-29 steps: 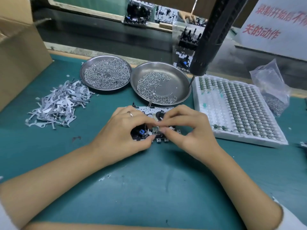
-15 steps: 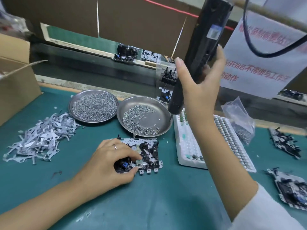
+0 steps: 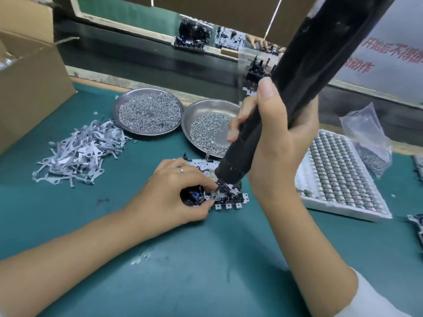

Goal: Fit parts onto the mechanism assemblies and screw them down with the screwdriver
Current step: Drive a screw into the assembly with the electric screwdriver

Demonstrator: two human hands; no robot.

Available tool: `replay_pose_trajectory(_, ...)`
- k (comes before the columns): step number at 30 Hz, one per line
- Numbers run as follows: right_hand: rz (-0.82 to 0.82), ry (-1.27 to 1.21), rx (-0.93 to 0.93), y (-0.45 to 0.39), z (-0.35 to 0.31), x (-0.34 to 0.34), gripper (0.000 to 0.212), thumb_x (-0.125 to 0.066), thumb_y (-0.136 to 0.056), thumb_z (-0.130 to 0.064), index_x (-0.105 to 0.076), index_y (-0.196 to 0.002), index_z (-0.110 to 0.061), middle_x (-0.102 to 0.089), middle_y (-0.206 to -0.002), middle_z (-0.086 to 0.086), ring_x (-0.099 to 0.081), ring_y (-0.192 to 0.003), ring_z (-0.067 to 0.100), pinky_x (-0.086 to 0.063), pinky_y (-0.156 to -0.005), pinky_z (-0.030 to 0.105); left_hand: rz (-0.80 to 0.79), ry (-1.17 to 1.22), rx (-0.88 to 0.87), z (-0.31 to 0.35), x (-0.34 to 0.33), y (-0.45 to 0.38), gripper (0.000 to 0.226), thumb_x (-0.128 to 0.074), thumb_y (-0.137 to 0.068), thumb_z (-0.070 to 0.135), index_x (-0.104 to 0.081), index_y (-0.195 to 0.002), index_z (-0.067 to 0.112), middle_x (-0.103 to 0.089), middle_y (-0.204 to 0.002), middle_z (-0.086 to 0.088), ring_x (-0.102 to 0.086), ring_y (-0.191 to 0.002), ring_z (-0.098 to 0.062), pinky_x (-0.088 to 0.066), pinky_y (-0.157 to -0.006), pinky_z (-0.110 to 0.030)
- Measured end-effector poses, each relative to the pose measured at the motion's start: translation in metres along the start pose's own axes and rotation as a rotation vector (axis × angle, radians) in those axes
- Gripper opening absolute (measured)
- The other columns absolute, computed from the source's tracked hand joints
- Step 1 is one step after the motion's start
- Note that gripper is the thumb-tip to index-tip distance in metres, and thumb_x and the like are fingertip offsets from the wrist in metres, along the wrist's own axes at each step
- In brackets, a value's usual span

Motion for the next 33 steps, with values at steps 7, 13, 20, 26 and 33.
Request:
replay_pose_trajectory(7, 0.007, -0.044, -0.021, 0.005, 0.003, -0.002, 0.021, -0.06, -0.081, -0.02, -0.042, -0.086, -0.009, -0.048, -0.052, 0.002, -0.046, -0.036, 0.02, -0.039, -0.042, 0.025, 0.01, -0.01, -0.029, 0.004, 0.001, -0.001, 0.023, -0.069, -0.068, 0.037, -0.073, -0.084, 0.021, -0.06, -0.082, 0.023, -0.054, -0.082, -0.011, -0.04, -0.085, -0.035)
replay_pose_trajectory(13, 0.002, -0.044, -0.014, 0.009, 0.004, -0.004, 0.02, -0.059, -0.084, -0.015, -0.041, -0.087, -0.008, -0.048, -0.049, -0.002, -0.046, -0.035, 0.019, -0.038, -0.043, 0.023, -0.003, -0.009, -0.014, 0.004, 0.001, -0.001, 0.02, -0.073, -0.068, 0.032, -0.073, -0.084, 0.019, -0.064, -0.082, 0.019, -0.055, -0.082, -0.014, -0.039, -0.086, -0.035)
replay_pose_trajectory(20, -0.019, -0.063, -0.006, 0.011, 0.006, -0.009, 0.022, -0.058, -0.081, -0.018, -0.039, -0.087, -0.008, -0.047, -0.048, -0.002, -0.044, -0.034, 0.021, -0.038, -0.042, 0.026, -0.013, -0.022, 0.012, 0.005, 0.001, -0.002, 0.023, -0.072, -0.067, 0.027, -0.075, -0.085, 0.012, -0.064, -0.081, 0.017, -0.056, -0.081, -0.017, -0.036, -0.088, -0.032)
replay_pose_trajectory(26, -0.027, -0.06, 0.013, 0.012, 0.004, -0.009, 0.021, -0.057, -0.082, -0.017, -0.039, -0.087, -0.008, -0.047, -0.047, -0.004, -0.043, -0.035, 0.02, -0.038, -0.041, 0.027, -0.008, -0.019, 0.008, 0.005, 0.002, -0.002, 0.021, -0.073, -0.067, 0.025, -0.075, -0.084, 0.013, -0.063, -0.081, 0.018, -0.055, -0.081, -0.017, -0.036, -0.088, -0.032)
replay_pose_trajectory(33, -0.022, -0.064, 0.001, 0.013, 0.006, -0.008, 0.021, -0.058, -0.082, -0.017, -0.04, -0.086, -0.009, -0.046, -0.05, 0.0, -0.044, -0.036, 0.021, -0.039, -0.042, 0.028, 0.003, -0.008, 0.007, 0.004, 0.001, -0.001, 0.021, -0.073, -0.066, 0.026, -0.074, -0.084, 0.014, -0.064, -0.083, 0.02, -0.05, -0.081, -0.009, -0.038, -0.088, -0.032)
Point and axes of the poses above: each hand's wrist, its own y-axis away from the middle knuckle, its own x-axis out of the back of the hand, z = x × y, the point moved 8 cm from there along -y, towards the middle knuckle
